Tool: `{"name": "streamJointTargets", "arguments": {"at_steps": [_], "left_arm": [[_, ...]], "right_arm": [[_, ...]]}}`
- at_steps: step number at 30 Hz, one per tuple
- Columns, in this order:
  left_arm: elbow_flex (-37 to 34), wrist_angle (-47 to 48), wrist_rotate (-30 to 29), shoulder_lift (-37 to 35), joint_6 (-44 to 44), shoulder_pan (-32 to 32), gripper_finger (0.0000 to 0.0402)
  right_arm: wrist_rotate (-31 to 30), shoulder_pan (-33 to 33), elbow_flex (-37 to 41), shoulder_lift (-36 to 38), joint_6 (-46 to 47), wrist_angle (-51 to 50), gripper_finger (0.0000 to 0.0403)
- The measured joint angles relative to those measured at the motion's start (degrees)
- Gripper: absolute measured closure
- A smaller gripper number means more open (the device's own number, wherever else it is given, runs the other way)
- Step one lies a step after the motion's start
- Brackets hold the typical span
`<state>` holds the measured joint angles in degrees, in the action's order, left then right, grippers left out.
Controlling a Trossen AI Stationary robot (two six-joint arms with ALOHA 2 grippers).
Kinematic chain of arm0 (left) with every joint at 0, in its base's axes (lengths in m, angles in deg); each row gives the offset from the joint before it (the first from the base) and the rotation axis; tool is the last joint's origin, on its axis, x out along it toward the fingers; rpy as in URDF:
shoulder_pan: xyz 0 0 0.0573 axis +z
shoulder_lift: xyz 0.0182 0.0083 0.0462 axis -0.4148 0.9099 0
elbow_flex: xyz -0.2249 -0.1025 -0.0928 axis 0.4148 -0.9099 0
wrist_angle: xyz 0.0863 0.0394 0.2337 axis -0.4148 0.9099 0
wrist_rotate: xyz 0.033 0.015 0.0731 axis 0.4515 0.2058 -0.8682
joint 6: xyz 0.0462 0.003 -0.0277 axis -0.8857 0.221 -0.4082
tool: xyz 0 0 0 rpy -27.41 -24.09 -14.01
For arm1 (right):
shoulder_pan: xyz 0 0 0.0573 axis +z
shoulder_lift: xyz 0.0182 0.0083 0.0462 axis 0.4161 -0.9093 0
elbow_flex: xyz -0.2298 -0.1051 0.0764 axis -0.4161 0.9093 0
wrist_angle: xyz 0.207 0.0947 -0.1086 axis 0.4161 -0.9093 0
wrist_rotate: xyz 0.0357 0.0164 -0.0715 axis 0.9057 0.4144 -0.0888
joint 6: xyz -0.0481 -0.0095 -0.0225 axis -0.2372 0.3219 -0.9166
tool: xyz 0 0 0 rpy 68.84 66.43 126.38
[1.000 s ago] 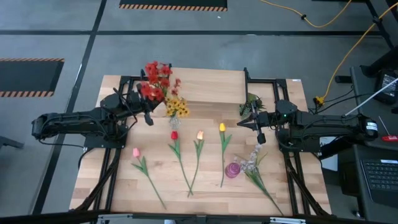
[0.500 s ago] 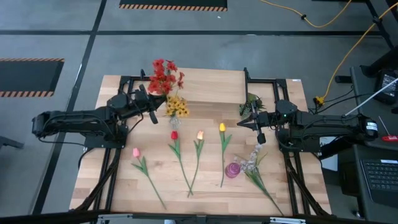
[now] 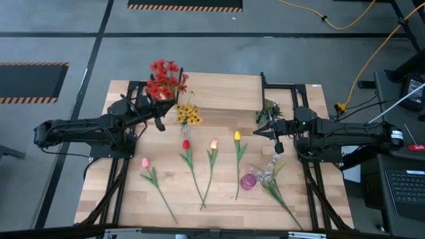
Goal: Pick and place flowers into a vace then onto a shelf
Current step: Put the red flowers into the transparent vase
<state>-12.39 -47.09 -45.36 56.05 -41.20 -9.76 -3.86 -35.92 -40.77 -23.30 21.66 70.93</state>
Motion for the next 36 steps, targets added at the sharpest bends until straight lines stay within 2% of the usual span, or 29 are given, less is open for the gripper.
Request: {"name": "streamJointTargets", "arguments": {"at_steps": [13, 36], "left_arm": [[0.0, 2.3, -1.9, 4.2, 4.2, 0.0, 0.0396], [0.0, 2.9, -2.0, 13.2, 4.7, -0.1, 0.0396]], "right_arm": [[0.0, 0.0, 0.0, 0.0, 0.0, 0.0, 0.0385], [0.0, 0.0, 0.0, 0.0, 0.0, -0.9, 0.0385]]}}
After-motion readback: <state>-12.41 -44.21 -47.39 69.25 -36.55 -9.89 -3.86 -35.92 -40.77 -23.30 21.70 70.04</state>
